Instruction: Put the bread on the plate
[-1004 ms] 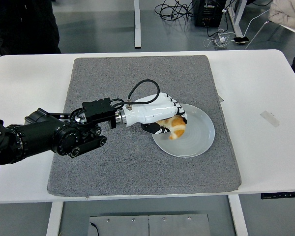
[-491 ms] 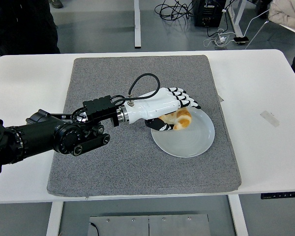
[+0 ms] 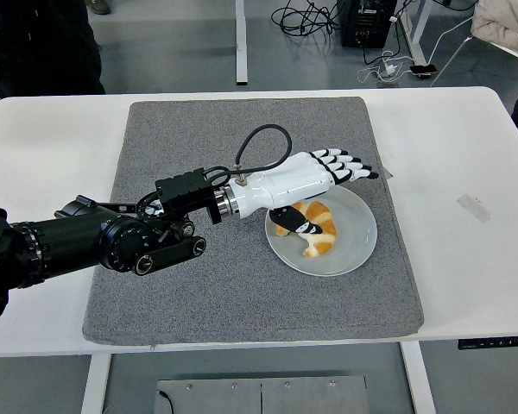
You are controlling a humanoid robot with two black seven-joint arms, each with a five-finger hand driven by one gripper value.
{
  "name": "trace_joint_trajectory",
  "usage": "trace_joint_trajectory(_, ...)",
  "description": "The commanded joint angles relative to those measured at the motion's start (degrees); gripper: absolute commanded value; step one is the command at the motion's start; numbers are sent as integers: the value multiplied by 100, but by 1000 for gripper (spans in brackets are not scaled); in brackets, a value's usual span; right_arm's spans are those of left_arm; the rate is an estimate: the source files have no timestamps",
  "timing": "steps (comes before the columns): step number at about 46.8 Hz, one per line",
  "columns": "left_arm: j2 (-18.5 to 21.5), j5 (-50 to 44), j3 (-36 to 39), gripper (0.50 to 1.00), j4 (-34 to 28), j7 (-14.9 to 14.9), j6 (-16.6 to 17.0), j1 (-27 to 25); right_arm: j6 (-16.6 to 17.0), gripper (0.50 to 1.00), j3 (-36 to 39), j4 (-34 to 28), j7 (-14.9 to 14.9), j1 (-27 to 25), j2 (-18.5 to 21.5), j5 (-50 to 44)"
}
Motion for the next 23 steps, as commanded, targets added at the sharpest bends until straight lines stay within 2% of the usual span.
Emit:
trace_joint_trajectory(1,0,-343,-271,971,-4,-61,-9,1,0,1000,8,3,0,0,0,0)
trace_joint_trajectory(13,9,-1626,-905,971,-4,-61,-26,18,0,1000,-1,3,0,0,0,0)
trace_joint_trajectory(23,457,-2654,-1643,971,-4,-61,-44,98,0,1000,8,3,0,0,0,0)
